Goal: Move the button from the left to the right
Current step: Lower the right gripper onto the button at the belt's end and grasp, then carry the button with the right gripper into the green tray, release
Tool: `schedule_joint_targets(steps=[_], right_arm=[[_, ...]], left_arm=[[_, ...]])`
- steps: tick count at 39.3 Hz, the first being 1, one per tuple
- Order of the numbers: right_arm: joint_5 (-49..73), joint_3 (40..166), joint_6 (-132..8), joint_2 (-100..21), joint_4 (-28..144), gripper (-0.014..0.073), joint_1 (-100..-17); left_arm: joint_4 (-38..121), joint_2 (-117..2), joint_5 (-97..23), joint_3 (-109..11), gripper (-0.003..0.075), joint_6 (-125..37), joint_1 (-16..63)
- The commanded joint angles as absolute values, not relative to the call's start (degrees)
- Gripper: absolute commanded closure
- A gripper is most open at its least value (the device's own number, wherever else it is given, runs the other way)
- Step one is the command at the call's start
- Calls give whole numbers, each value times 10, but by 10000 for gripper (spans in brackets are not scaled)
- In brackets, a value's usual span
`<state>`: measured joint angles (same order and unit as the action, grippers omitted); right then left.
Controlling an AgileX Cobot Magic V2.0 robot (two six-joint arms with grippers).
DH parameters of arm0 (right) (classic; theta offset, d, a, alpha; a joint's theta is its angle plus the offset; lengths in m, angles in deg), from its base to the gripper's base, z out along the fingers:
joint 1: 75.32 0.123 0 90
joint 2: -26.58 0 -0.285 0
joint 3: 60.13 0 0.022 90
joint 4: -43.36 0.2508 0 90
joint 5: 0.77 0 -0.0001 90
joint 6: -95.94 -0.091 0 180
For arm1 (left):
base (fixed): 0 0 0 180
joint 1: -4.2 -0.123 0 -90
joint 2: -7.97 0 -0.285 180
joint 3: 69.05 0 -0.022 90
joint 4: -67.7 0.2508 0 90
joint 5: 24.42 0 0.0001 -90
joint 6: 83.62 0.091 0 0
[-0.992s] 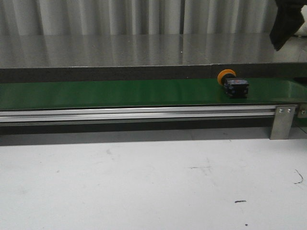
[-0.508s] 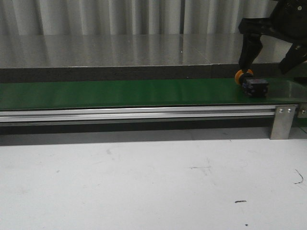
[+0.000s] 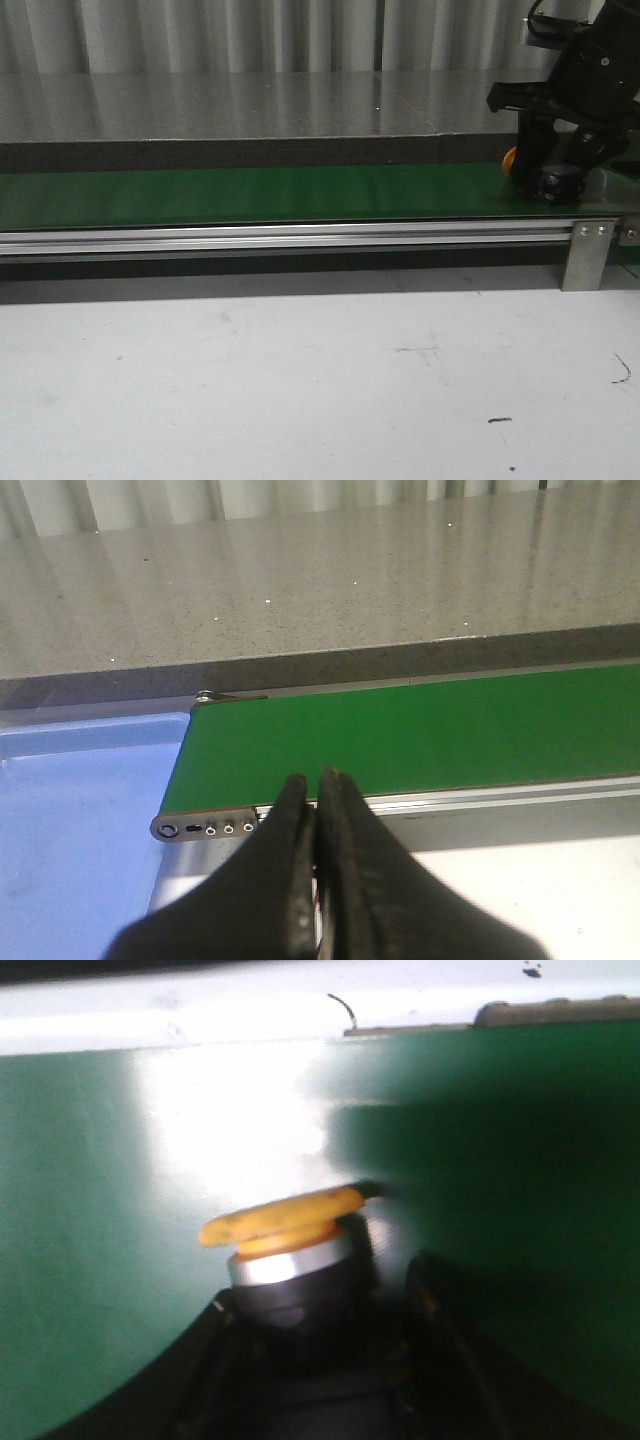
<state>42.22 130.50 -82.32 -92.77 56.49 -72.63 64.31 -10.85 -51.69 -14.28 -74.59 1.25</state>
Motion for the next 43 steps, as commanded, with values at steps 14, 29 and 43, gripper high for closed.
schedule_joint_targets(steps=[14, 29, 43], right_arm=[[447, 1359, -819, -855, 539, 378, -773], [437, 1359, -819, -861, 518, 378, -937], [430, 1359, -819, -946, 508, 319, -1001]], left_arm=[[636, -114, -467, -158, 741, -752, 12], [636, -114, -467, -158, 741, -752, 12], [636, -114, -467, -158, 741, -752, 12]])
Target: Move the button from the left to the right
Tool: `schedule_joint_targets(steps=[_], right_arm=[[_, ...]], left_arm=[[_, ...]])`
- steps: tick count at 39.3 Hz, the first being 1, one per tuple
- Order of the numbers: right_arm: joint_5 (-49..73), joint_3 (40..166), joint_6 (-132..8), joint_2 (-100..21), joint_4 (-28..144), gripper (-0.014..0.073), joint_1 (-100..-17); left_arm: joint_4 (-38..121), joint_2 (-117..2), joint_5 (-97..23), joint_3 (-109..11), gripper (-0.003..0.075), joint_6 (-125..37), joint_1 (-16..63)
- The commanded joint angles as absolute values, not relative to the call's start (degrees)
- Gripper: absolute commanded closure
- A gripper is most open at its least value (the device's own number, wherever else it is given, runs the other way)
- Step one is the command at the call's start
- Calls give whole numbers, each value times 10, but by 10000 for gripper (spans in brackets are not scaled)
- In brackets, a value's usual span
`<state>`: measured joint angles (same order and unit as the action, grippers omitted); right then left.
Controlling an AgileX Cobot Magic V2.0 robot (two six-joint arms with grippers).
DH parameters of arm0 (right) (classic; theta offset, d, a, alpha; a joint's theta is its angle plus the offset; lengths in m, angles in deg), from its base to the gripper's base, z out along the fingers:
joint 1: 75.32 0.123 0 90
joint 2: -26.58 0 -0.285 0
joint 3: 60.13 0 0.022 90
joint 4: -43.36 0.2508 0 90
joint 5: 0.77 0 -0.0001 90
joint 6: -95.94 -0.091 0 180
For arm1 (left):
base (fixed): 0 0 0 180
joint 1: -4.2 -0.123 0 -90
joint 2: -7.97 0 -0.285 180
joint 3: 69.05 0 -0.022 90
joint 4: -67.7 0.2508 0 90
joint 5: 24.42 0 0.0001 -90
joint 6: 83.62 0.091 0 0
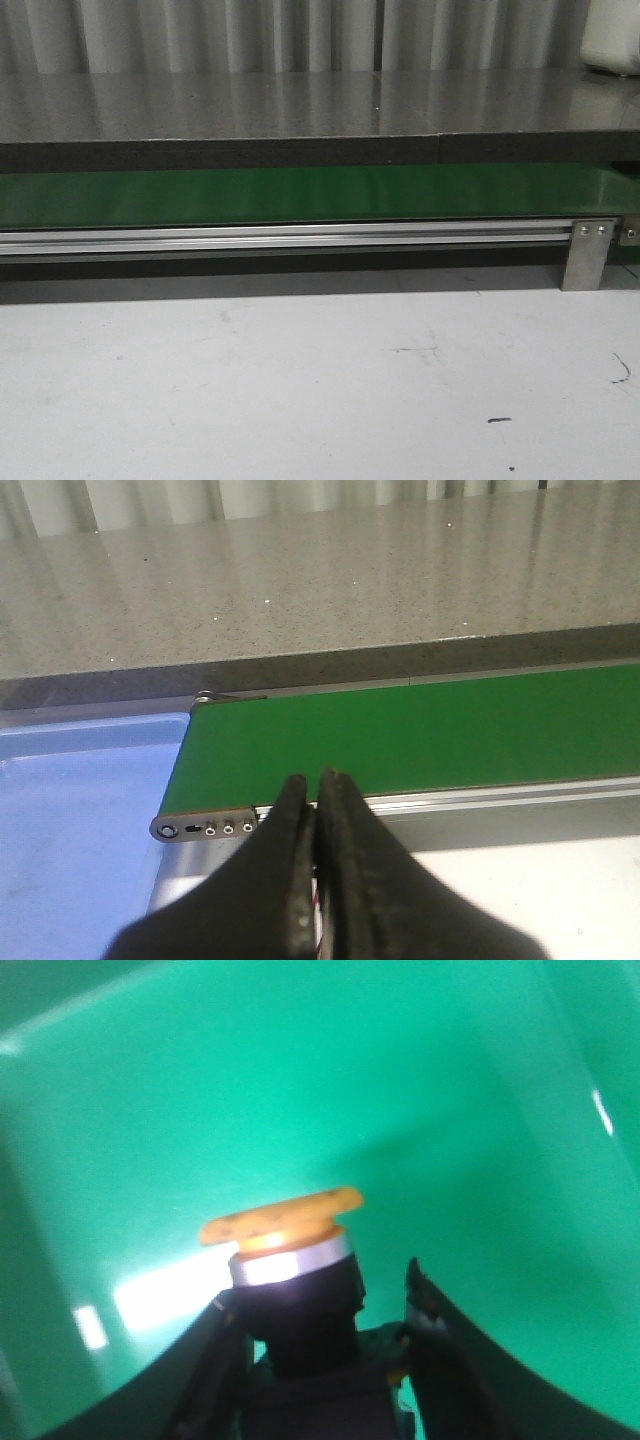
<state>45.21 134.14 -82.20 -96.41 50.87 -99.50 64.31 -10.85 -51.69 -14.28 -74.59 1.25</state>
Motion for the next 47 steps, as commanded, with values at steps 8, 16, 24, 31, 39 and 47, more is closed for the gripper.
schedule_joint_targets(steps=[8, 16, 24, 31, 39, 47], right_arm=[[433, 1359, -819, -957, 508, 110, -1001], [433, 1359, -819, -928, 509, 74, -999], [422, 1359, -819, -851, 511, 139, -956], [408, 1359, -819, -784, 511, 426, -886], [404, 1355, -814, -734, 511, 657, -790], [337, 1276, -800, -662, 511, 662, -699]], left_arm=[[636, -114, -467, -158, 741, -752, 12], [636, -114, -467, -158, 741, -752, 12], [636, -114, -467, -158, 741, -752, 12], [636, -114, -467, -158, 741, -752, 12], [636, -114, -467, -158, 741, -752, 12], [636, -114, -467, -158, 741, -752, 12]])
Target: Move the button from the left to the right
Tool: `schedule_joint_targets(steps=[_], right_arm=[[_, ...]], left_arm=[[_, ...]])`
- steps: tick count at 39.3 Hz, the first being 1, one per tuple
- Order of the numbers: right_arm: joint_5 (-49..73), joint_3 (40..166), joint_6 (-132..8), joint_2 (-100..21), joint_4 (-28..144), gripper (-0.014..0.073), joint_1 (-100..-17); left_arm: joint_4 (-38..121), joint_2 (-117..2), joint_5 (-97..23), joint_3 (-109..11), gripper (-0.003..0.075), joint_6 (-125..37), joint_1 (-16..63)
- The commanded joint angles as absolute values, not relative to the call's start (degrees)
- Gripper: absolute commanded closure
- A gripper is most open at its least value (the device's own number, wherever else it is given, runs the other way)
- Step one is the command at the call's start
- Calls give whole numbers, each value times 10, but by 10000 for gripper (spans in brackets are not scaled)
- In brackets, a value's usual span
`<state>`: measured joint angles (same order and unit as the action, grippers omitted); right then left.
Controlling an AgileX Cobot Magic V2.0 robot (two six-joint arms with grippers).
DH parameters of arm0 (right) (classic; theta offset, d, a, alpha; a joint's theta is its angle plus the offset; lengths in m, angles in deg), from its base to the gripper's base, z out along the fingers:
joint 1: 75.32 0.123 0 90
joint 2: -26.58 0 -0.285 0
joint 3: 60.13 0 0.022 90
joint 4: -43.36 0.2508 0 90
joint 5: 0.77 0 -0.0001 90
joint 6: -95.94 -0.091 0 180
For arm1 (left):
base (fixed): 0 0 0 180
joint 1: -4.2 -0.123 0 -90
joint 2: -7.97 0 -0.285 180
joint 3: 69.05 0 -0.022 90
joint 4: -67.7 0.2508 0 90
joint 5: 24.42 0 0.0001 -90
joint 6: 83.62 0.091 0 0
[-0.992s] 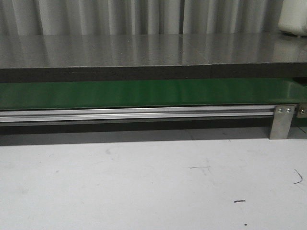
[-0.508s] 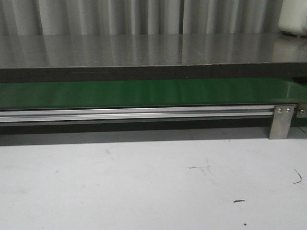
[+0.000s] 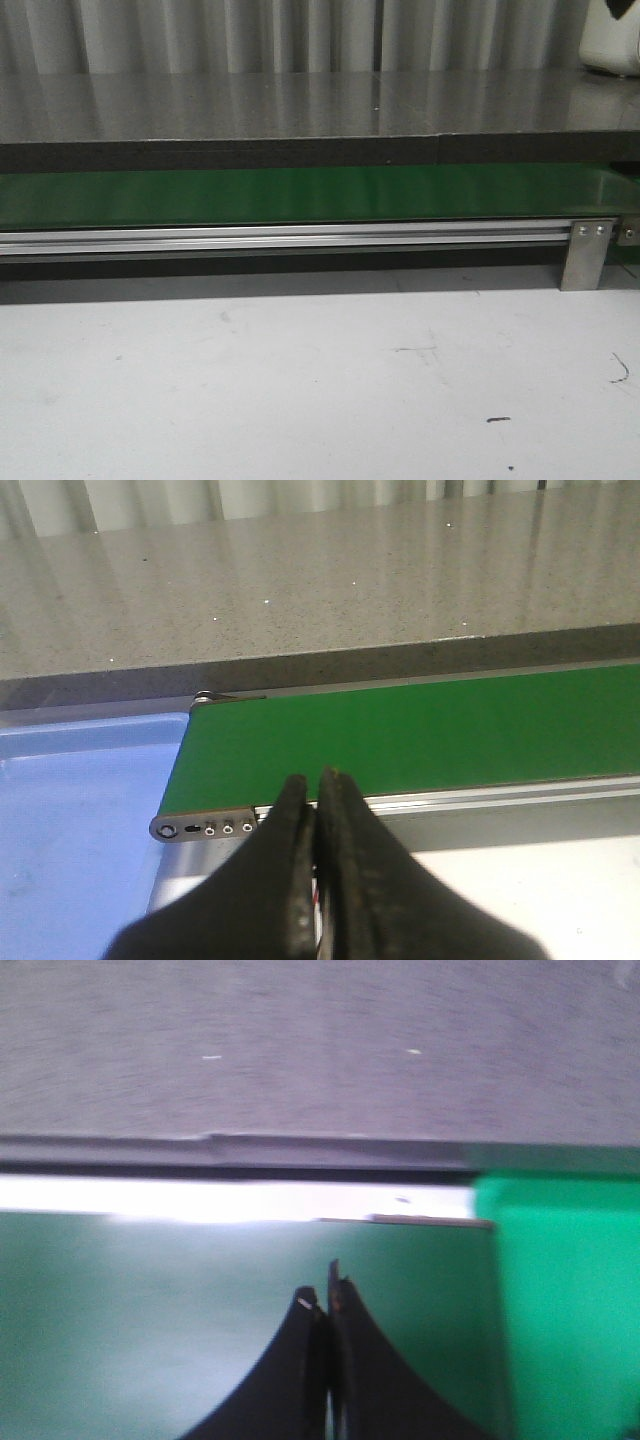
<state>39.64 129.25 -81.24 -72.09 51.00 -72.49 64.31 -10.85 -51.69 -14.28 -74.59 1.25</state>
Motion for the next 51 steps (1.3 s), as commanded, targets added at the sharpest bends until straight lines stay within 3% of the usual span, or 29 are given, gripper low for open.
schedule_joint_targets(steps=[1, 18, 28, 40, 51], right_arm=[[329, 1263, -800, -648, 511, 662, -689], [117, 905, -794, -353, 511, 662, -641], [81, 736, -794, -145, 511, 662, -641], [76, 645, -795, 41, 511, 662, -641], [80, 641, -795, 64, 511, 662, -641]], left_arm=[[636, -114, -467, -158, 741, -752, 12], [636, -114, -467, -158, 741, -752, 12], [636, -114, -467, -158, 741, -752, 12], [636, -114, -467, -158, 741, -752, 12], [636, -114, -467, -158, 741, -752, 12]])
